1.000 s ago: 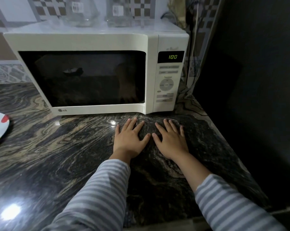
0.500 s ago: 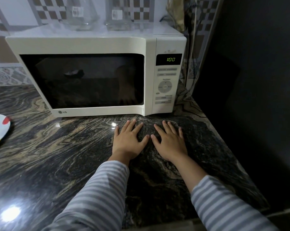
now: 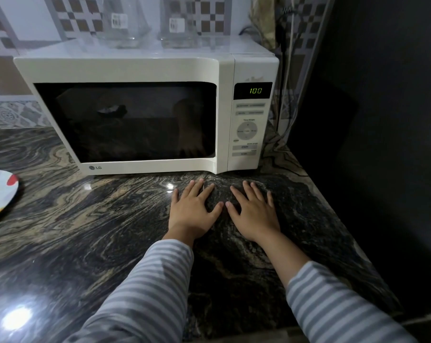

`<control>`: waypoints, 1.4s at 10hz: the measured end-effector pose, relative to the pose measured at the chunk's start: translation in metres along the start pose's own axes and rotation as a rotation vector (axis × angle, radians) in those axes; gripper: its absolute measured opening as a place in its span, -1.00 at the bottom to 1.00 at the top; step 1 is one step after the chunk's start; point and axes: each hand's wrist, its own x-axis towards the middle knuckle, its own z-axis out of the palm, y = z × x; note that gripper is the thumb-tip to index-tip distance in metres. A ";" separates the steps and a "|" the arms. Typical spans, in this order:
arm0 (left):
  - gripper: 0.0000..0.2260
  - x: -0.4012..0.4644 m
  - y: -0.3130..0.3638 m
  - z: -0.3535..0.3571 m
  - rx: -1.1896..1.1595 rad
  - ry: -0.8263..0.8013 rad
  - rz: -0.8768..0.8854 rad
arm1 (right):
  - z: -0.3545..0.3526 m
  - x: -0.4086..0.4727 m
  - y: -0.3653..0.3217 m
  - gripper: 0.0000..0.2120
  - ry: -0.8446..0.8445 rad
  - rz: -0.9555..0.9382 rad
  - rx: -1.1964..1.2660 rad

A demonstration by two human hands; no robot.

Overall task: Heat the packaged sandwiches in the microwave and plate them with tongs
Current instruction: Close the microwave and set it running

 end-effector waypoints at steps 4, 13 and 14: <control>-0.42 0.000 0.000 0.000 0.010 -0.016 0.000 | -0.021 0.011 -0.002 -0.44 0.032 0.061 0.058; -0.41 -0.001 0.000 -0.003 -0.014 -0.051 0.011 | -0.053 0.036 -0.010 -0.39 0.166 0.108 -0.140; -0.36 0.001 -0.001 -0.011 -0.106 -0.087 0.003 | -0.070 0.029 -0.012 -0.40 0.187 0.070 -0.123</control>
